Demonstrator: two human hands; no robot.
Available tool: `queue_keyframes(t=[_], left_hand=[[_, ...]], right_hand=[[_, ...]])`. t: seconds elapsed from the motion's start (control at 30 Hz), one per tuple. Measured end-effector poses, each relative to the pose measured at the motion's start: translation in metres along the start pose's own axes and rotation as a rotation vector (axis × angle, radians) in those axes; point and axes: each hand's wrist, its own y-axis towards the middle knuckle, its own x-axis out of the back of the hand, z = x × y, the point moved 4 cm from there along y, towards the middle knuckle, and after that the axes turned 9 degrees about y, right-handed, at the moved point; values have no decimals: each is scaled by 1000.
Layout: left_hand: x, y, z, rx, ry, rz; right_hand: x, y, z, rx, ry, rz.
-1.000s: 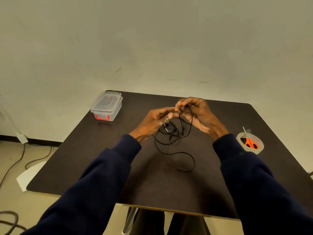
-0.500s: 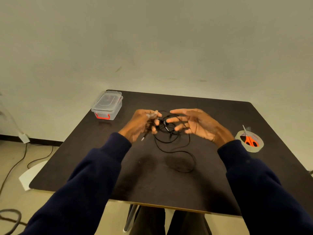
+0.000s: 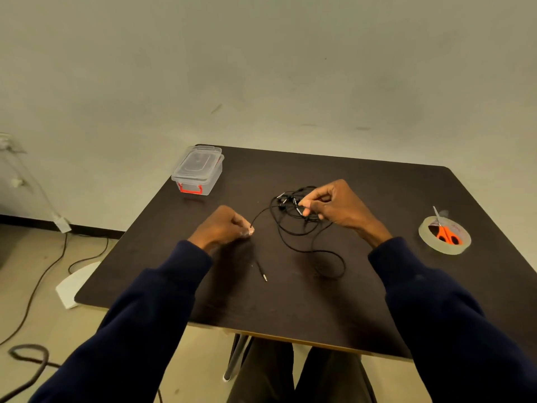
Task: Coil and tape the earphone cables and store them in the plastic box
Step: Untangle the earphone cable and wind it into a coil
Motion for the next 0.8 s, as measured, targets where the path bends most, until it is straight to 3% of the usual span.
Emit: queue_keyframes(t=[0.13, 0.23, 0.33, 0.4, 0.57, 0.7, 0.8], left_hand=[[11, 6, -16, -171, 197, -130], [5, 3, -42, -434, 39, -65], [-3, 7, -49, -488, -38, -67], [0, 10, -42, -434, -152, -126], [34, 7, 11, -45, -456, -289], [46, 2, 43, 79, -256, -154], [43, 1, 33, -35, 1, -177]], right_hand=[[-26, 5, 1, 31, -5, 56], [-36, 8, 8, 61, 26, 69], [-41, 7, 14, 60, 55, 54], [-37, 4, 14, 37, 47, 49], [6, -14, 2, 1, -31, -1], [19, -25, 0, -14, -36, -9], [0, -21, 6, 3, -42, 6]])
